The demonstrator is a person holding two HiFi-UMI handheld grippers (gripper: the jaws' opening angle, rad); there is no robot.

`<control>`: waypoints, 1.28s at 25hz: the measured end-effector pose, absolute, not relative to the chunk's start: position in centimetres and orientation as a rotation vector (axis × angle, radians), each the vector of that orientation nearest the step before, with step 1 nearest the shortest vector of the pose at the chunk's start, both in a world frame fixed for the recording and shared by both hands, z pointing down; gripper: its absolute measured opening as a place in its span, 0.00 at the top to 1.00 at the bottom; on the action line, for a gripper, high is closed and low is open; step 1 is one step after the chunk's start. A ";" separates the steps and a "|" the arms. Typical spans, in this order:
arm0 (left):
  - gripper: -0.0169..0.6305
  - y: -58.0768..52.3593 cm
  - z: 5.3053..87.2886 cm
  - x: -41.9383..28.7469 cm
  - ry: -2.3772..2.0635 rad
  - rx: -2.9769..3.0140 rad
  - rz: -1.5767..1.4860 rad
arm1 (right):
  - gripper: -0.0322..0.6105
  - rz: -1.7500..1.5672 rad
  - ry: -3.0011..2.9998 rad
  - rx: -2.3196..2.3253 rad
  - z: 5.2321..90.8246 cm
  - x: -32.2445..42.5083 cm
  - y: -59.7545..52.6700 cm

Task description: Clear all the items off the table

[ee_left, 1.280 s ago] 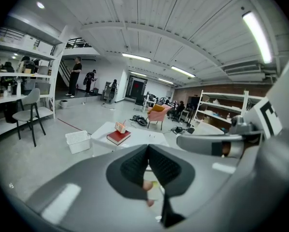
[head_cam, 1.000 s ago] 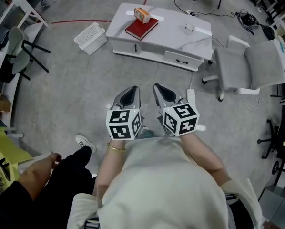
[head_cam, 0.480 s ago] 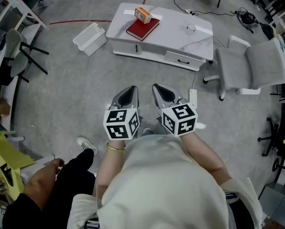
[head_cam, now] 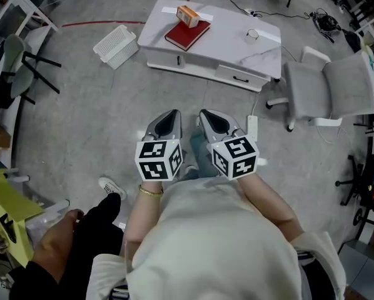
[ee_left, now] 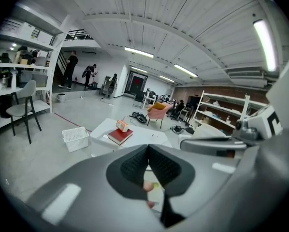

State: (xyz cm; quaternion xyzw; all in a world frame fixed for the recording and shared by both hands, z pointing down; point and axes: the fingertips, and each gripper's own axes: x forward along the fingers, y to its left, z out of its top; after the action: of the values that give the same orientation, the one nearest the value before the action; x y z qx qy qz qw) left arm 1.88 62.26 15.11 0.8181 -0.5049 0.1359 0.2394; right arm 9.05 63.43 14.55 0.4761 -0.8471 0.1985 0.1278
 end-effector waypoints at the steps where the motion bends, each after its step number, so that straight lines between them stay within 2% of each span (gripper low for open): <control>1: 0.96 61.9 15.2 2.0 -1.386 2.240 0.376 | 0.95 0.577 -2.468 1.380 14.7 9.1 62.9; 32: 0.96 37.9 14.3 6.9 -1.490 2.191 0.396 | 0.95 0.584 -2.549 1.202 13.5 13.0 37.5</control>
State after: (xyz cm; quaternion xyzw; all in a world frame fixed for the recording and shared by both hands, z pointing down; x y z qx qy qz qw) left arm 6.89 37.86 14.30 0.7960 -0.5414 0.1439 0.2293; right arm 13.01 37.46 13.46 0.4141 -0.8779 0.2012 0.1315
